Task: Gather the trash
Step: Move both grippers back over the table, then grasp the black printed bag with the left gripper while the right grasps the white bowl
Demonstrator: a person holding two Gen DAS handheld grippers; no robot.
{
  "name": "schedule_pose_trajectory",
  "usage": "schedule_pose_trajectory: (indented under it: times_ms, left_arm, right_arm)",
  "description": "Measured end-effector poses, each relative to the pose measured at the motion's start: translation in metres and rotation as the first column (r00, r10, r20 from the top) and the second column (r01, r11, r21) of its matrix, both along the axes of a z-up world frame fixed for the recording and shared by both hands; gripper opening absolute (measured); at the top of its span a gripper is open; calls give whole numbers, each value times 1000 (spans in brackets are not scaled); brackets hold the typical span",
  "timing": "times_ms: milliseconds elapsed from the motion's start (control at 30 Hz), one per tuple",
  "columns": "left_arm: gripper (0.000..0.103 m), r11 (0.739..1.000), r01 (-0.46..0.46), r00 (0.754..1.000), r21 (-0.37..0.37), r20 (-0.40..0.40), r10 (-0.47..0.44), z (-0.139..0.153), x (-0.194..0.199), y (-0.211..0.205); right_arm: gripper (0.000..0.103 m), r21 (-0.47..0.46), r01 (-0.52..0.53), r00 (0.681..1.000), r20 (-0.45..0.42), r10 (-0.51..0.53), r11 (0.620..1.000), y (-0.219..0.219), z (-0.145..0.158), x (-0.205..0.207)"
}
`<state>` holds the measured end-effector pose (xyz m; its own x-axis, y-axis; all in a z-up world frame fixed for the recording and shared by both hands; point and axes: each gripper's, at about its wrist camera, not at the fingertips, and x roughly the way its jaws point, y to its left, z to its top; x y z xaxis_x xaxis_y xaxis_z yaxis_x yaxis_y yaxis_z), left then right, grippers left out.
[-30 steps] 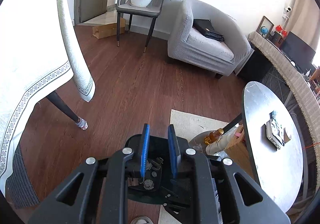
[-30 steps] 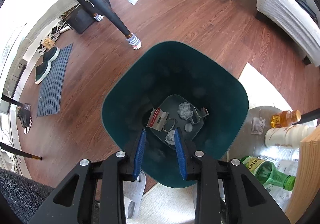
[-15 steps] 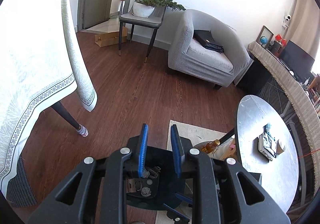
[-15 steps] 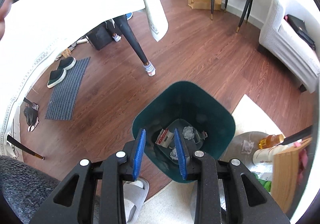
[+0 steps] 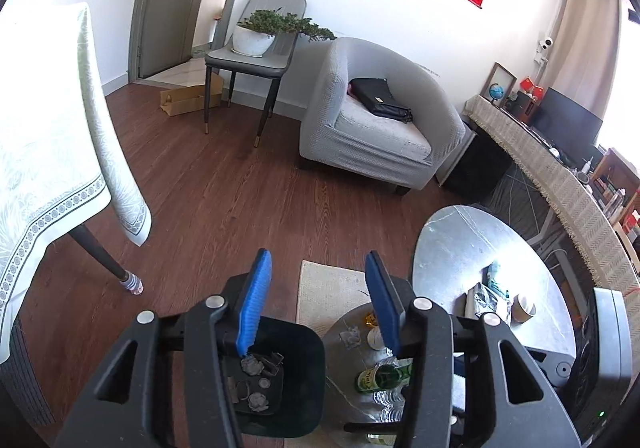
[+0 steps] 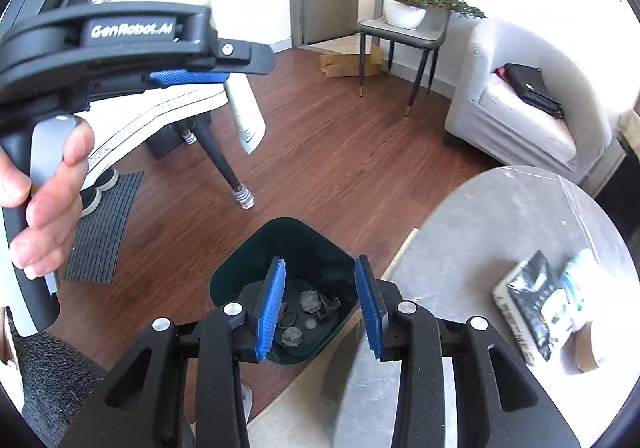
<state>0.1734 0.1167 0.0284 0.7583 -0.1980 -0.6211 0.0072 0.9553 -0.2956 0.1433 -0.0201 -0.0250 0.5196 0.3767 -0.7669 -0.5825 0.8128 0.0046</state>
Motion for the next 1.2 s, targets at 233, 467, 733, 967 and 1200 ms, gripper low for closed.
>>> schedule_pose_trajectory:
  times_ms: [233,467,733,967,1200]
  left_arm:
    - [64,986,141,990,84,-5,-141,-8,8,-65]
    - [70,943,292,956,158,-9,-294,-18,12,-127]
    - [78,879,434,899,199,-38,-435,-34,15,-183]
    - [85,834,506,861,221,-67,-505,-48,14,-215]
    - [85,819,517,855,249,-112,-506,-63,27,-233]
  right_arm:
    - [36,-4,123,991,57,-123,992,-63,12,12]
    - [37,9,277,956,102,-277,961,-139,24,24]
    - [48,41,391,915,90,-393,919,-204,22,32]
    - [52,19,399,909,118,-399,917,-238,25,31]
    - [52,-12,377,919,126,-373,926,-256,21,29]
